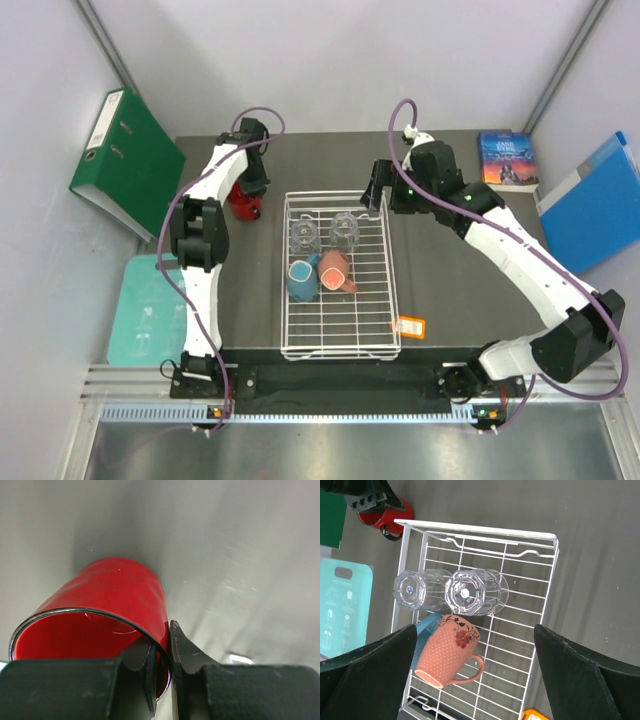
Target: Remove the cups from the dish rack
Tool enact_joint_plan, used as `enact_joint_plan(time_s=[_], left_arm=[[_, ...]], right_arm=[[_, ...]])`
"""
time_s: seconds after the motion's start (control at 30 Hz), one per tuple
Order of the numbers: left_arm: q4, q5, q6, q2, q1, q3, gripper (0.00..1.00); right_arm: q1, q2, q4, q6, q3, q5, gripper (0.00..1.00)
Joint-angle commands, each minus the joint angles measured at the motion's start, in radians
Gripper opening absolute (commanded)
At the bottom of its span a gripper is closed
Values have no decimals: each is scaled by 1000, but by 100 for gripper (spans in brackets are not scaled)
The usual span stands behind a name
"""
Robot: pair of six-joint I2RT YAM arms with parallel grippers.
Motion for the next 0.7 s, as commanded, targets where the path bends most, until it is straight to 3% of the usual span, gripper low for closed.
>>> enact_joint_plan(time_s=[0.0, 0.27, 0.37, 0.4, 0.5, 0.67], left_arm=[[31, 0, 7, 23, 17, 37, 0], [74, -8, -1, 6, 18, -19, 0], [88, -32, -1, -23, 18, -45, 16], [94, -44, -1, -32, 18, -55, 31], [112, -63, -2, -72, 18, -77, 52], [123, -119, -18, -140, 18, -85, 69]], right_arm=[[-13, 5, 40, 6, -12, 8, 100], [-13, 7, 52, 7, -26, -21, 100], [-11, 5, 52, 7, -32, -23, 100], [-11, 5, 52, 6, -34, -24, 100], [-11, 4, 52, 3, -34, -24, 100], [-11, -4, 47, -5, -26, -23, 100]])
